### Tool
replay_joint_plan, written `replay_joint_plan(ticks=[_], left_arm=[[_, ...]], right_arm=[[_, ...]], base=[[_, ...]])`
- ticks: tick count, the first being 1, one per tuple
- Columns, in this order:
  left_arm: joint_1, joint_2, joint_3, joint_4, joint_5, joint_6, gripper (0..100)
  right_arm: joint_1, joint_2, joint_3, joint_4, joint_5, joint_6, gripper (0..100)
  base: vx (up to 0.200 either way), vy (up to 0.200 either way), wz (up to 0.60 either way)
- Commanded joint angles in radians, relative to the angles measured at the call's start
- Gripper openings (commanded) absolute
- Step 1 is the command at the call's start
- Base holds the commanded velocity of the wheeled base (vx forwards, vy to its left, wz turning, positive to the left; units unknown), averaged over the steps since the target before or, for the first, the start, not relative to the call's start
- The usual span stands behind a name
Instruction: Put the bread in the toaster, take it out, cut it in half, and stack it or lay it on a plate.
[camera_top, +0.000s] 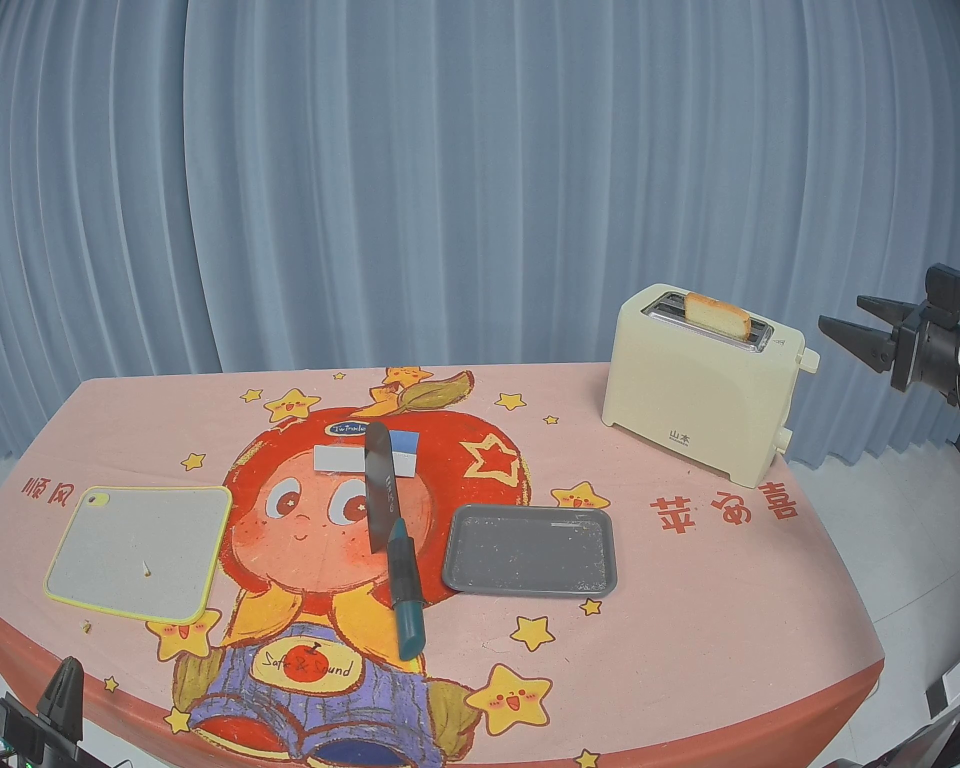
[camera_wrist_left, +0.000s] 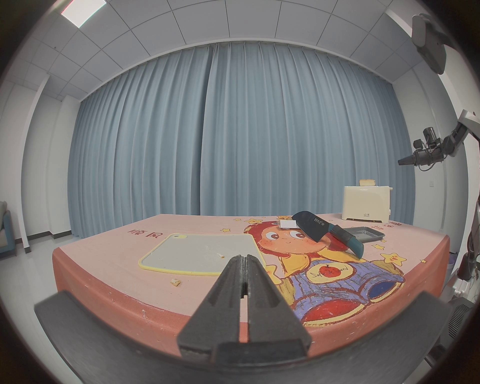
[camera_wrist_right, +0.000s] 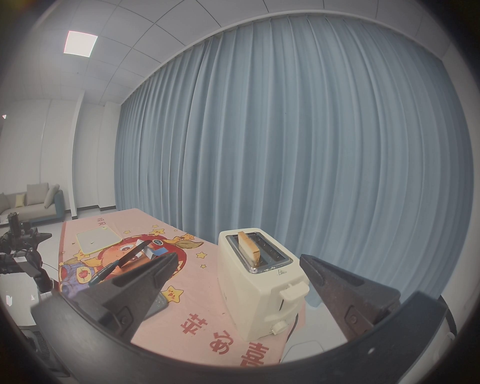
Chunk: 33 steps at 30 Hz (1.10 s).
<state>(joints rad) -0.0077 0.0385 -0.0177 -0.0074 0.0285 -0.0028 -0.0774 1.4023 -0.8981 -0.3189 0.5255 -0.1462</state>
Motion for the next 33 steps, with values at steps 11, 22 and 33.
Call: replay_joint_plan(ticks=[11,22,33], left_arm=[[0.0,0.001,0.018,0.0,0.001,0.0,0],[0.0,0.0,0.018,0.0,0.001,0.0,0],[0.0,0.001,0.018,0.0,0.001,0.0,0]], right_arm=[[-0.004,-0.117,0.139,-0.009,-0.001,0.013,0],[-0.008,-0.167,0.217,-0.011,0.005,0.042,0],[0.021,-0.215,0.363,-0.143,0.005,0.051,0]], base=[[0.0,0.0,0.0],[0.0,0.0,0.0],[0.0,0.0,0.0]])
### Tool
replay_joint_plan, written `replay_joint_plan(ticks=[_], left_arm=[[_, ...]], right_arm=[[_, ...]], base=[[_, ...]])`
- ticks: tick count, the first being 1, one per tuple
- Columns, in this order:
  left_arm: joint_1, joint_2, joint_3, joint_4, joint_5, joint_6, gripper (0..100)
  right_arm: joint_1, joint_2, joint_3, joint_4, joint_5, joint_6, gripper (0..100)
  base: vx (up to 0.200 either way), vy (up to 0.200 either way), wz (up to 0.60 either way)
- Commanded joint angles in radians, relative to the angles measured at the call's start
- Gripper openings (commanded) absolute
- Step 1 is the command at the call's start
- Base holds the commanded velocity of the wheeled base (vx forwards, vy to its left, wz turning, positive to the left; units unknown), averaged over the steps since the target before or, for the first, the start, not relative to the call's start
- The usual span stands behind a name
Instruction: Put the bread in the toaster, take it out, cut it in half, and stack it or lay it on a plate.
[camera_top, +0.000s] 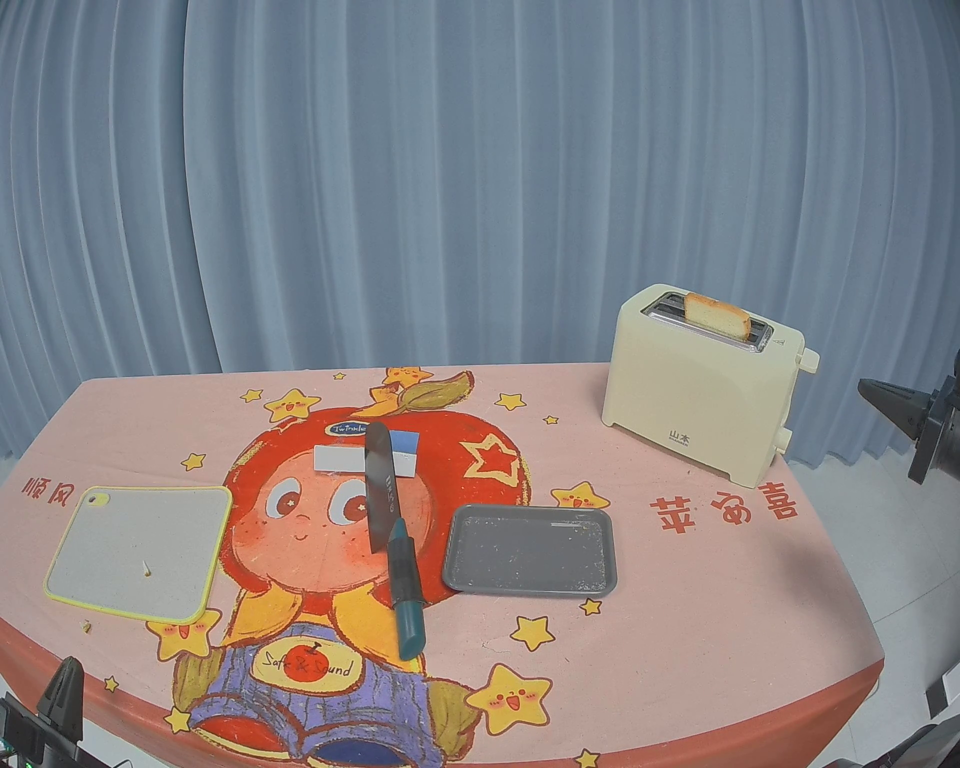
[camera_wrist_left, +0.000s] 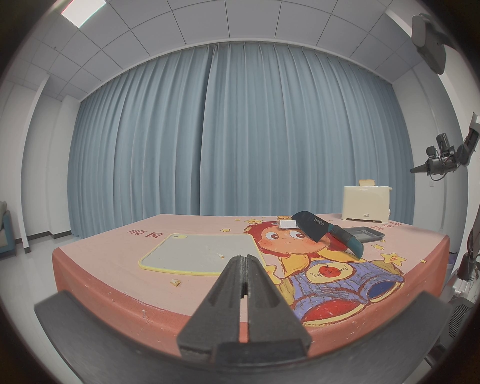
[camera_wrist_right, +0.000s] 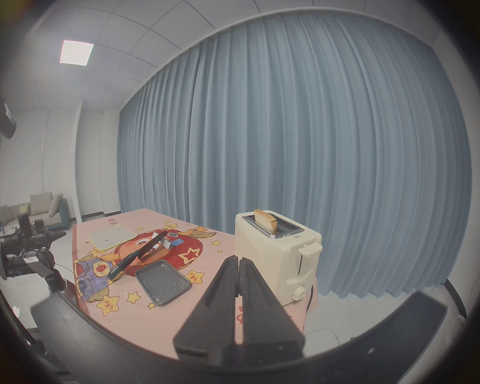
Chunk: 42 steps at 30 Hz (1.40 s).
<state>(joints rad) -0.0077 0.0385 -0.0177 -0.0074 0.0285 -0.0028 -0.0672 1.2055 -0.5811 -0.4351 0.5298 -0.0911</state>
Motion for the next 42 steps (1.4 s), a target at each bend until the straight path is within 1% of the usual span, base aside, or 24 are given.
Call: replay_joint_plan(ticks=[1,5,9,12,15,18,25,29,33,35,39,42], left_arm=[[0.0,0.0,0.018,0.0,0.001,0.0,0],[-0.002,0.0,0.018,0.0,0.001,0.0,0],[0.0,0.0,0.018,0.0,0.001,0.0,0],[0.0,0.0,0.018,0.0,-0.001,0.0,0],[0.0,0.0,0.018,0.0,0.001,0.0,0],[0.0,0.0,0.018,0.0,0.001,0.0,0],[0.0,0.0,0.018,0.0,-0.001,0.0,0],[0.0,0.0,0.018,0.0,0.001,0.0,0],[0.0,0.0,0.018,0.0,0.001,0.0,0],[0.0,0.0,0.018,0.0,0.001,0.0,0],[0.0,0.0,0.018,0.0,0.001,0.0,0],[0.0,0.001,0.018,0.0,0.001,0.0,0]], right_arm=[[0.01,-0.02,0.056,-0.037,-0.001,-0.003,0],[0.007,-0.02,0.104,-0.074,-0.002,-0.007,0],[0.0,-0.018,0.119,-0.085,-0.002,-0.009,0],[0.012,-0.026,0.136,-0.086,-0.002,-0.018,0],[0.03,-0.049,0.165,-0.085,-0.001,-0.042,0],[0.033,-0.057,0.195,-0.085,-0.002,-0.044,0],[0.026,-0.05,0.222,-0.086,-0.004,-0.049,0],[0.026,-0.055,0.239,-0.083,-0.004,-0.075,0],[0.018,-0.047,0.245,-0.079,-0.007,-0.081,0],[-0.002,-0.044,0.256,-0.082,-0.019,-0.082,0],[-0.011,-0.043,0.264,-0.08,-0.024,-0.11,0],[-0.013,-0.041,0.265,-0.071,-0.025,-0.114,0]], base=[[0.0,0.0,0.0],[0.0,0.0,0.0],[0.0,0.0,0.0],[0.0,0.0,0.0],[0.0,0.0,0.0],[0.0,0.0,0.0],[0.0,0.0,0.0],[0.0,0.0,0.0],[0.0,0.0,0.0],[0.0,0.0,0.0],[0.0,0.0,0.0],[0.0,0.0,0.0]])
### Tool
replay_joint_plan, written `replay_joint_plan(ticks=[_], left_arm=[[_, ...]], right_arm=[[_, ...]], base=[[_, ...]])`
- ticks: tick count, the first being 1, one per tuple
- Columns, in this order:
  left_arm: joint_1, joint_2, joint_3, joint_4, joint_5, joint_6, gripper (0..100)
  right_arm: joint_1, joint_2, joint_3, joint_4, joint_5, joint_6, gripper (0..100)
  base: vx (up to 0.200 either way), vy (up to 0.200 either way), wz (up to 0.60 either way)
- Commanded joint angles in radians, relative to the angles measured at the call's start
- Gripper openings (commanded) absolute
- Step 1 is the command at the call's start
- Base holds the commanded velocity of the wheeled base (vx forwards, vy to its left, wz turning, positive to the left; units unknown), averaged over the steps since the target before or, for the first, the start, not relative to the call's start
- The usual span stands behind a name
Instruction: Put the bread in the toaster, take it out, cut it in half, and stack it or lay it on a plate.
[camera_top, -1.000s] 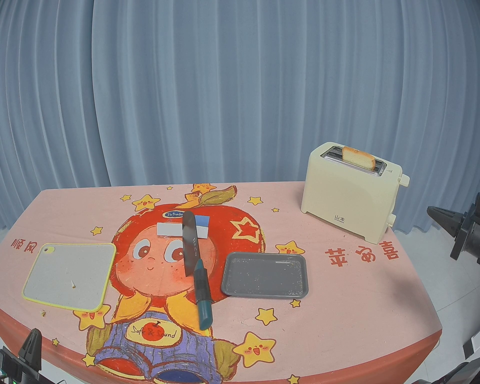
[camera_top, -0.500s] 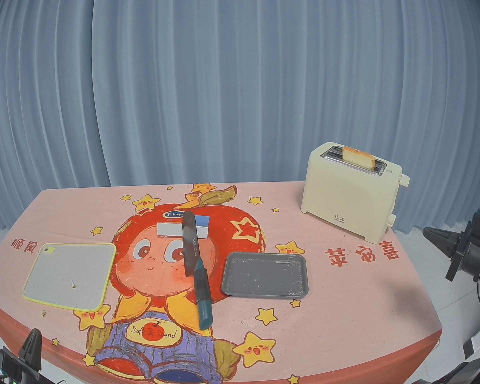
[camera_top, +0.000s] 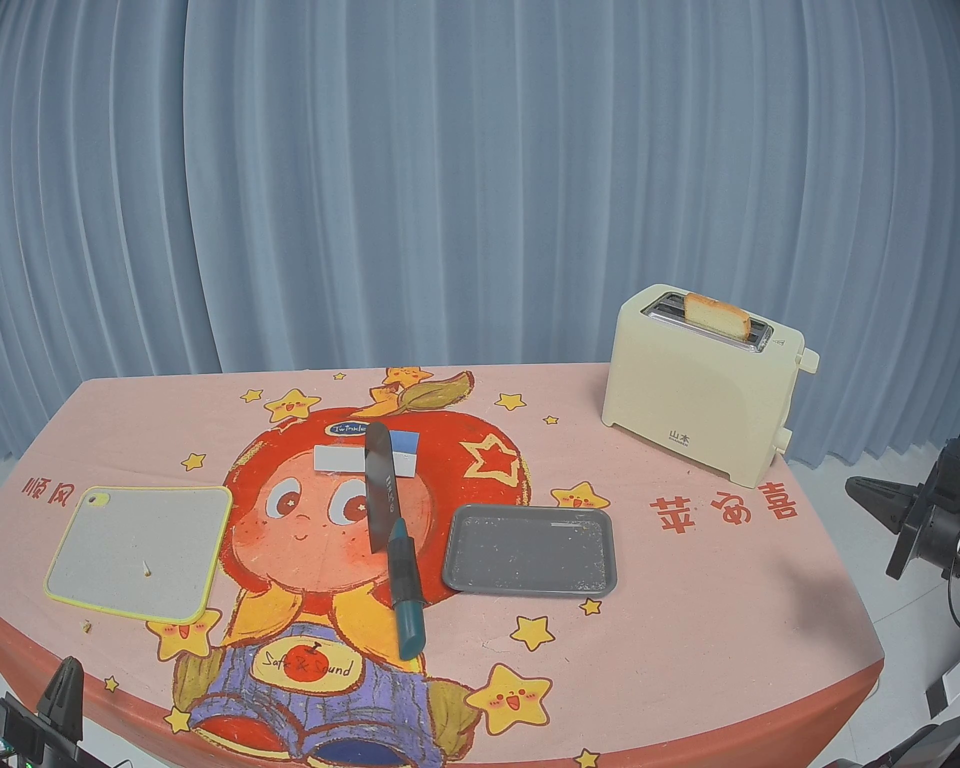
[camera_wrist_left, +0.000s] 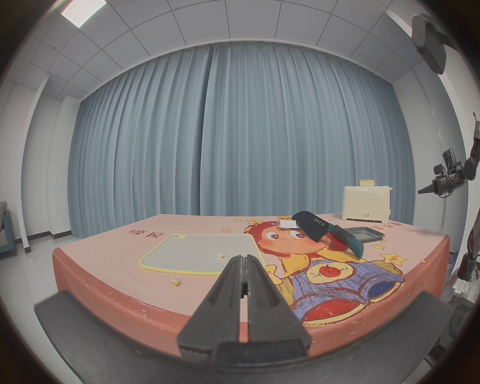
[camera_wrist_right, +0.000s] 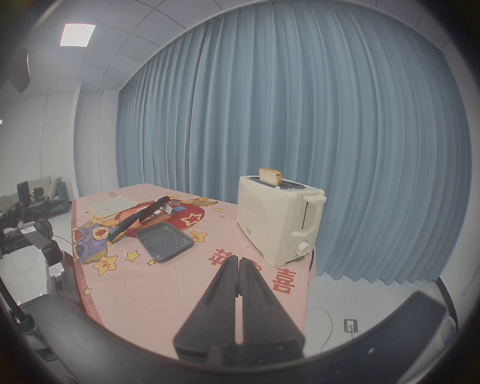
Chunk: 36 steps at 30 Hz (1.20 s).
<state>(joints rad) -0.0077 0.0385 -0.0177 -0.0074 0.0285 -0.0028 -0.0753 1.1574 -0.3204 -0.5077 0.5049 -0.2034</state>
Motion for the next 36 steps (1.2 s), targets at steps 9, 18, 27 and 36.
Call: replay_joint_plan(ticks=[9,18,27,36], left_arm=[[0.0,0.0,0.018,0.0,0.001,0.0,0],[0.0,0.0,0.018,0.0,0.001,0.0,0],[0.0,0.0,0.018,0.0,0.001,0.0,0],[0.0,0.0,0.018,0.0,0.001,0.0,0]], right_arm=[[-0.004,0.054,0.004,-0.012,-0.069,-0.002,0],[-0.003,0.103,0.001,-0.012,-0.098,-0.004,0],[-0.008,0.151,-0.006,-0.014,-0.098,-0.005,0],[-0.009,0.205,-0.025,-0.015,-0.097,-0.004,0]], base=[[0.0,0.0,0.0],[0.0,0.0,0.0],[0.0,0.0,0.0],[0.0,0.0,0.0]])
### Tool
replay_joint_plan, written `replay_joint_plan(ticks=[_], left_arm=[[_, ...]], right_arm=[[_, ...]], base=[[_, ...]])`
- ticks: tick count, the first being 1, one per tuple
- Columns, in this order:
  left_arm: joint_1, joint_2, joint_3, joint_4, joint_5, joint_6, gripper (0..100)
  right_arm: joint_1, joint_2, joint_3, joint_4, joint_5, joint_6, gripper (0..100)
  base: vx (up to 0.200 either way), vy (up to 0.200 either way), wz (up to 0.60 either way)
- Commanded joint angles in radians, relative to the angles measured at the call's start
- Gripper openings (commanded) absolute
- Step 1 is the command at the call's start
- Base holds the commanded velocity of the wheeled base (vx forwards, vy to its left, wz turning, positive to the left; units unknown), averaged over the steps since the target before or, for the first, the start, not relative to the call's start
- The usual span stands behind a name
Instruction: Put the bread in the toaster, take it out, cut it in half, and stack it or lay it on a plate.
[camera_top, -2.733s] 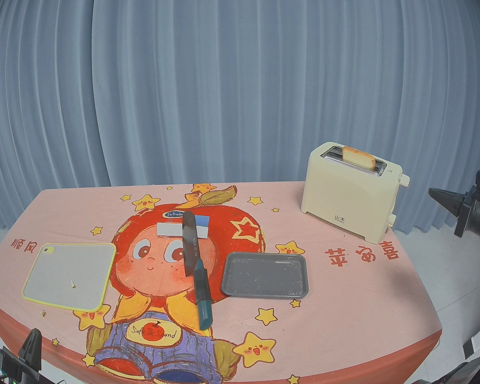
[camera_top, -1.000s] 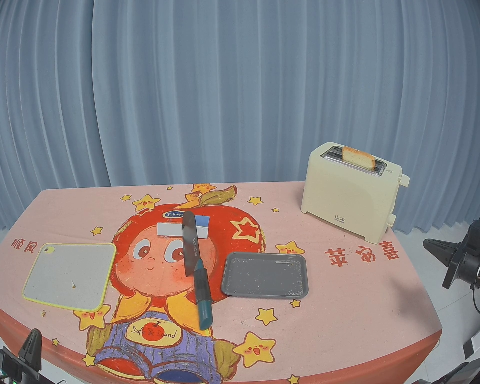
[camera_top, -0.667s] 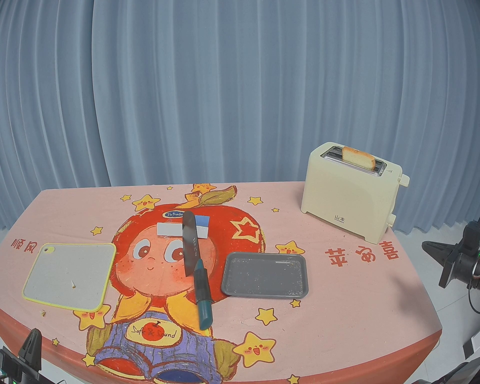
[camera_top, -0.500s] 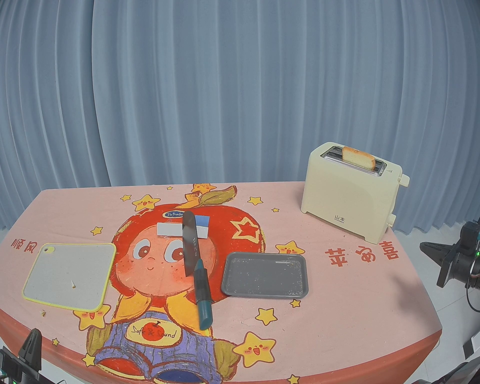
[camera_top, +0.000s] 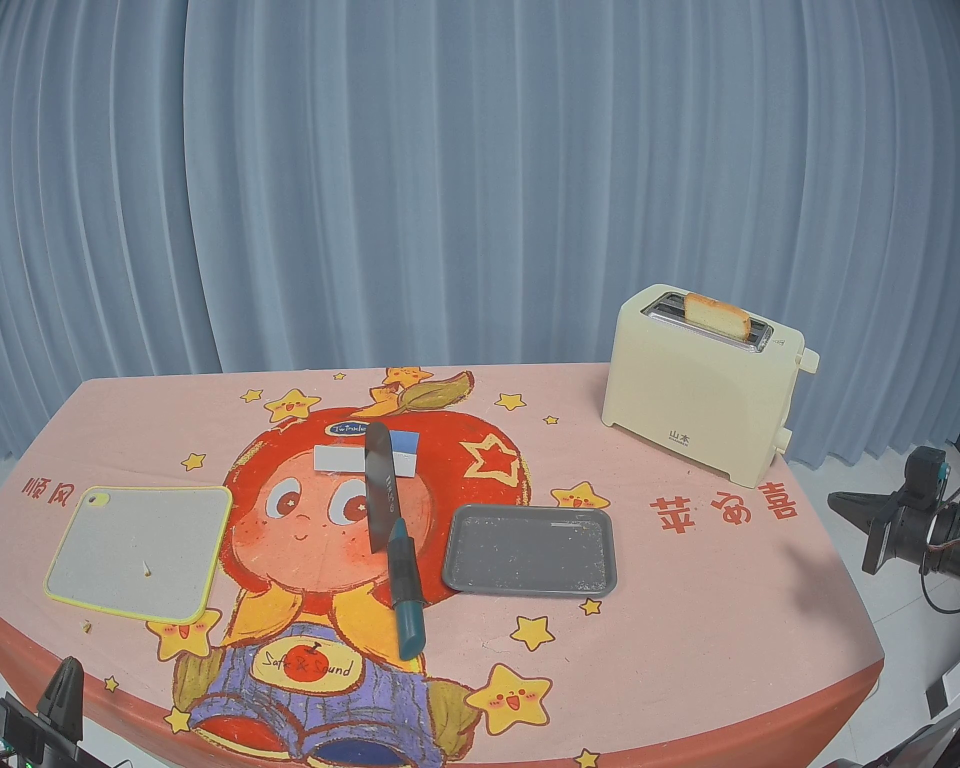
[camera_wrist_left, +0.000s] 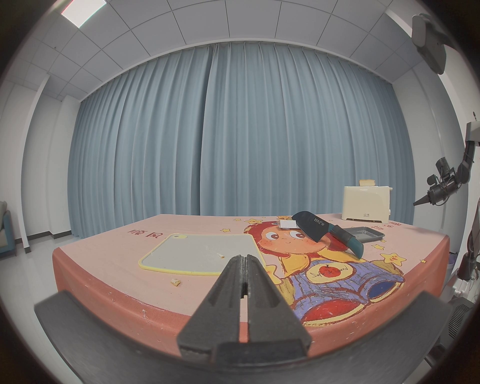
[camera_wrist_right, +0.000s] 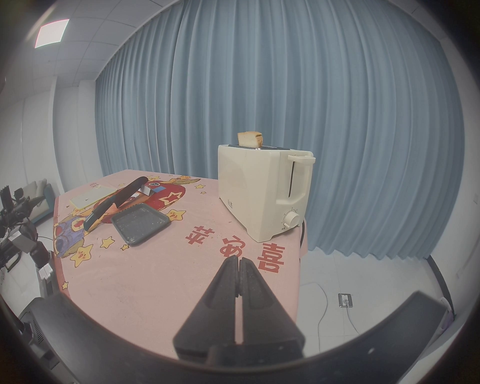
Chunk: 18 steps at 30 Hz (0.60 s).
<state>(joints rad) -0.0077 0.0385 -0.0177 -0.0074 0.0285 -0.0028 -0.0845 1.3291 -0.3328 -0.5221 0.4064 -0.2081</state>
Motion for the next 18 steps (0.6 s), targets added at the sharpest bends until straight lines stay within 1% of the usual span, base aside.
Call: replay_joint_plan(ticks=[1,9,18], left_arm=[[0.0,0.0,0.018,0.0,0.001,0.0,0],[0.0,0.001,0.018,0.0,0.001,0.0,0],[0.0,0.0,0.018,0.0,0.001,0.0,0]], right_arm=[[0.0,0.036,-0.015,-0.001,0.002,0.001,0],[-0.008,0.087,-0.022,-0.002,0.0,-0.001,0],[-0.032,0.156,-0.04,-0.002,0.002,-0.001,0]], base=[[0.0,0.0,0.0],[0.0,0.0,0.0],[0.0,0.0,0.0]])
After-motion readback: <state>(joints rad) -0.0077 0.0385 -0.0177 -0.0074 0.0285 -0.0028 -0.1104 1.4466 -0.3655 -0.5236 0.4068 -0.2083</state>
